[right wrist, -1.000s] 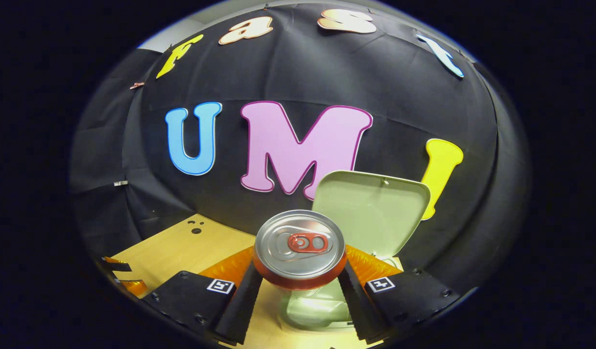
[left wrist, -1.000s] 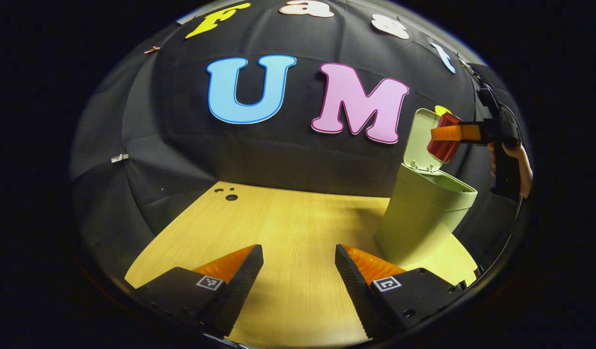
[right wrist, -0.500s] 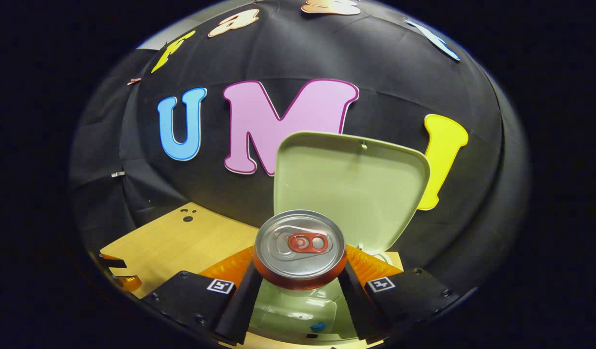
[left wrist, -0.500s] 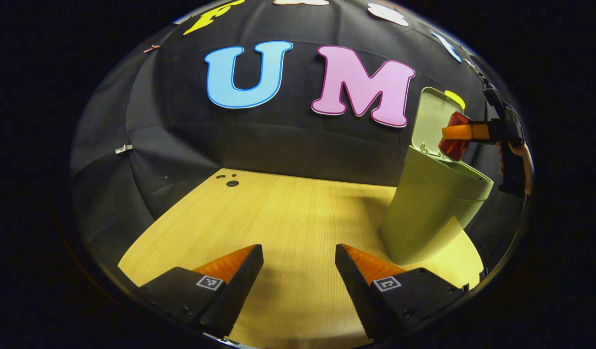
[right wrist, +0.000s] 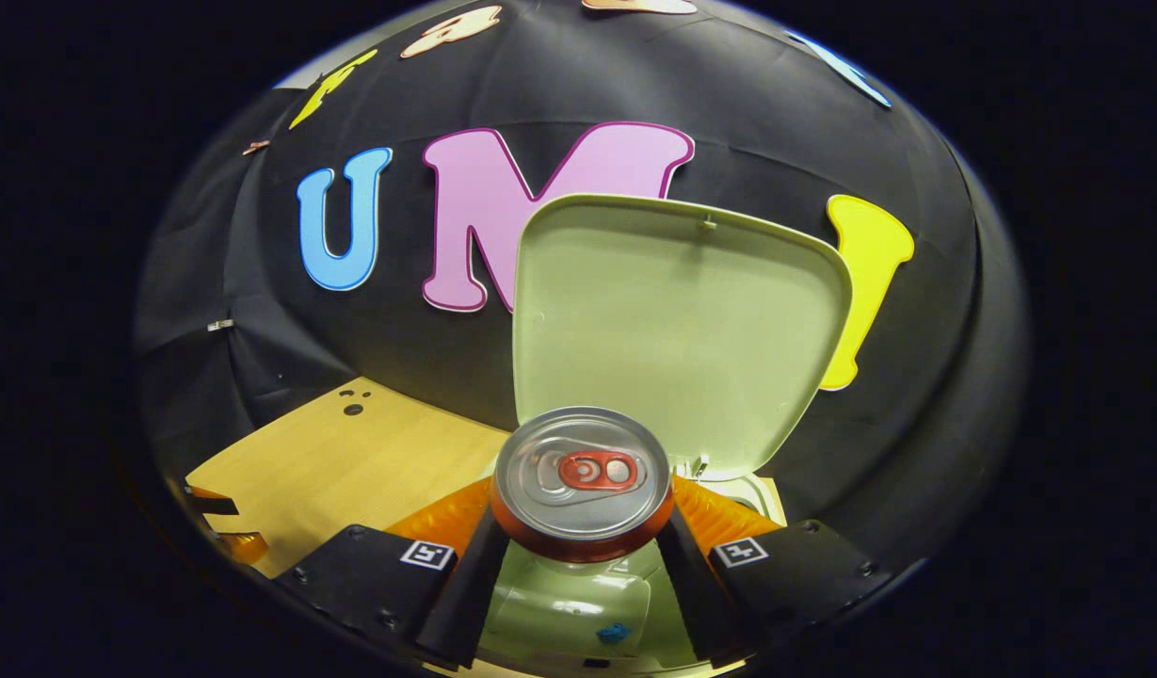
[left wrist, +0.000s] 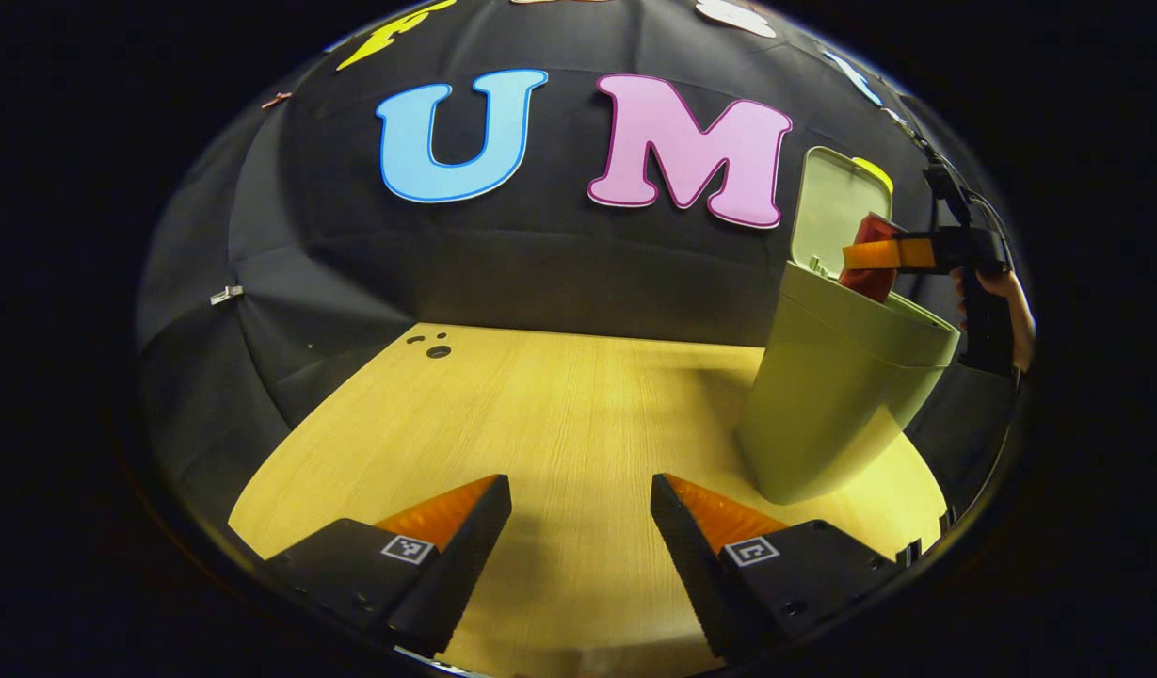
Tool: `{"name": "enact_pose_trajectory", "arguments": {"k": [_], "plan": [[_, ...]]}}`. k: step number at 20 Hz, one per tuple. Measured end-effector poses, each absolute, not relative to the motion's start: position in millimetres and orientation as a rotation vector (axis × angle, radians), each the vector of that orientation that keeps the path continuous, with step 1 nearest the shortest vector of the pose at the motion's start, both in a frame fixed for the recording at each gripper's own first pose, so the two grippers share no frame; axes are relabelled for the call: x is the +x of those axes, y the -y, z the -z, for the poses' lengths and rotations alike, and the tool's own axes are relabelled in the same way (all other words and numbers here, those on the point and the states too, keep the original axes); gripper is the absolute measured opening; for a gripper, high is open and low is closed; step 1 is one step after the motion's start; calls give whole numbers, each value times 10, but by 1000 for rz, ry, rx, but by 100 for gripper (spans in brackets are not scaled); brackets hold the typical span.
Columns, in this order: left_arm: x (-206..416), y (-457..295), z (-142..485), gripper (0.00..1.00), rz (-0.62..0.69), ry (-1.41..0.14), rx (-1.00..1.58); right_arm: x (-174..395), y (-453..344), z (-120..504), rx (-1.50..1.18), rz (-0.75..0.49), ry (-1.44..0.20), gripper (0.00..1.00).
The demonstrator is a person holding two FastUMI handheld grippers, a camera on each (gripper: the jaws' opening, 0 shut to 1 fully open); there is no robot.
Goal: Press the lid of the desktop garbage bin to open it, pick up the crumpled paper on the desktop and throw it into the bin, then pick up the pop can on the desktop and drop it into the bin, and finally close the garbage bin lid.
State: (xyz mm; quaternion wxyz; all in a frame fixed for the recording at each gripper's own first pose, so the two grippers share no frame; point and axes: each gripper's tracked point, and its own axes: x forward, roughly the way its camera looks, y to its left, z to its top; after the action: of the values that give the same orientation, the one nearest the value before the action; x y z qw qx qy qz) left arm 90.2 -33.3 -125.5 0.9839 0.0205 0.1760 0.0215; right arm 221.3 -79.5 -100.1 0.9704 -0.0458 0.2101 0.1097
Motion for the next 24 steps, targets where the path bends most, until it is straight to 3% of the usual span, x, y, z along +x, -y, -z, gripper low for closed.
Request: {"name": "enact_pose_trajectory", "arguments": {"k": [9,15,24], "plan": [[827,244,1375,96,-62,-385,27,2130,944,1192,-82,-182,-468,85],[781,290,1366,96,-56,-384,22,2072,992,968,-80,-155,-398,98],[596,244,1298,96,-19,-377,55,1901,974,512,-50,-130,-346,98]]}}
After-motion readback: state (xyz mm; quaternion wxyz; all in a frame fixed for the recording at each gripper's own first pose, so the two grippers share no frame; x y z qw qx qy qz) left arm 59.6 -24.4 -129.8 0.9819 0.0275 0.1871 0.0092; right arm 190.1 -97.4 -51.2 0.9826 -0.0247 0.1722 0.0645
